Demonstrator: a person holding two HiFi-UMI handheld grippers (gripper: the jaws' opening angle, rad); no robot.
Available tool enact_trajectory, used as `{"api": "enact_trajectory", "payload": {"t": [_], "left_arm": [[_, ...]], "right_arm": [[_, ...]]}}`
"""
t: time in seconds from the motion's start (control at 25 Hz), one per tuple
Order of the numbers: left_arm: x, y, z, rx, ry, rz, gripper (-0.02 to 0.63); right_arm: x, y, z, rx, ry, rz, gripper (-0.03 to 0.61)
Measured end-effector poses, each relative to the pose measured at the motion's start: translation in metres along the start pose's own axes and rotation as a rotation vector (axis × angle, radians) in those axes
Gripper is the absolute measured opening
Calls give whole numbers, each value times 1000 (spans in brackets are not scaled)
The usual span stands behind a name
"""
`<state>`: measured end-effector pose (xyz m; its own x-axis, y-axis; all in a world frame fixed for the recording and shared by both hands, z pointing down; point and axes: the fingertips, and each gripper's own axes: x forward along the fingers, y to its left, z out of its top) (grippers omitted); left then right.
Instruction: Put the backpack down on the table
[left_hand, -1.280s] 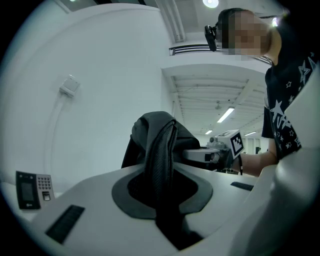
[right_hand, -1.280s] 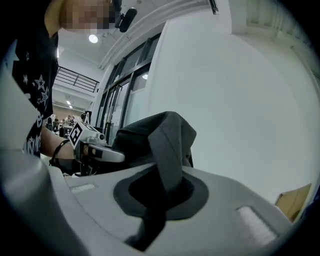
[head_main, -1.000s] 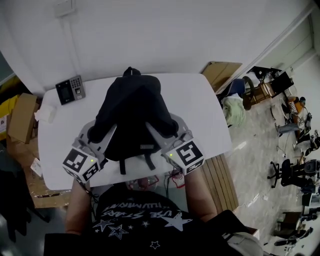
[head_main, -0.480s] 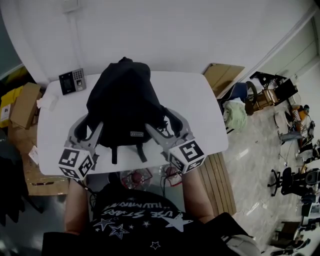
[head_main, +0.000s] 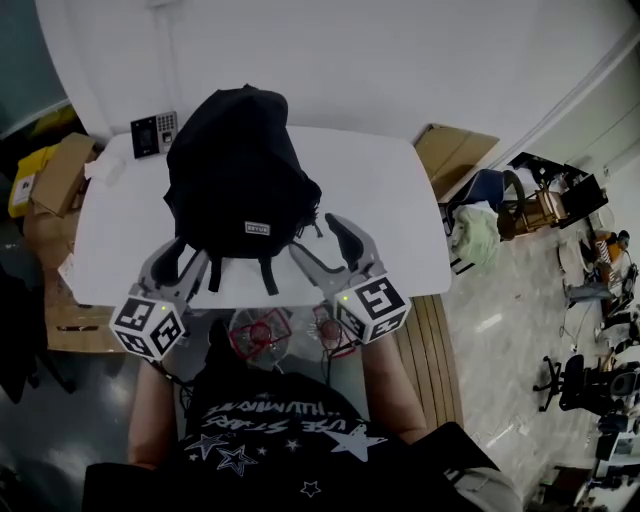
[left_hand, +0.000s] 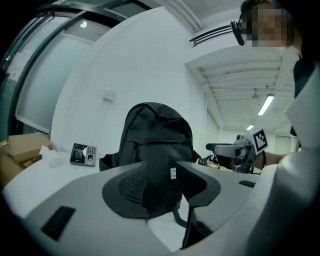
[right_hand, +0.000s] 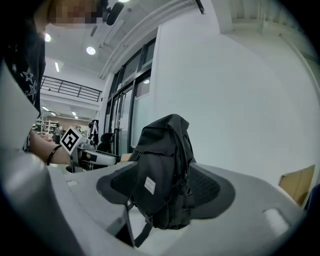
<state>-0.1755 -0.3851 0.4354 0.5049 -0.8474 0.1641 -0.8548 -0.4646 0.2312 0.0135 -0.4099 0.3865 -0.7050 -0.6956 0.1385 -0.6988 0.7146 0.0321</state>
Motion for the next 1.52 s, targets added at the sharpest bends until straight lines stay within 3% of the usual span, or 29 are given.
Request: {"api": "enact_trajectory", "payload": {"t": [0.32, 0.4, 0.48, 0.52, 0.6, 0.68, 0.96, 1.24, 1.52], "left_arm": [[-24, -65, -25, 32, 27, -12, 183], [-28, -77, -32, 55, 43, -19, 181], [-32, -83, -37, 77, 56, -18, 94], [-34, -85, -39, 83, 59, -15, 75], [-37, -88, -42, 86, 67, -16, 38], [-39, -89, -48, 85, 85, -21, 12], [-60, -95, -64, 61, 120, -52, 6], [-113, -97, -73, 41, 108, -57, 6], [-154, -116, -68, 173, 66, -62, 6]], "right_arm": [[-39, 25, -22, 14, 18, 94, 307], [-50, 27, -17, 4, -35, 72, 159], [-56, 30, -12, 5, -78, 65, 140], [-57, 31, -12, 6, -87, 67, 133], [-57, 35, -16, 6, -79, 72, 41], [-56, 41, -25, 2, -51, 82, 13], [-56, 69, -42, -36, 32, 104, 2], [-66, 130, -32, -68, 35, 115, 2], [-91, 183, -35, -183, 65, 100, 2]]}}
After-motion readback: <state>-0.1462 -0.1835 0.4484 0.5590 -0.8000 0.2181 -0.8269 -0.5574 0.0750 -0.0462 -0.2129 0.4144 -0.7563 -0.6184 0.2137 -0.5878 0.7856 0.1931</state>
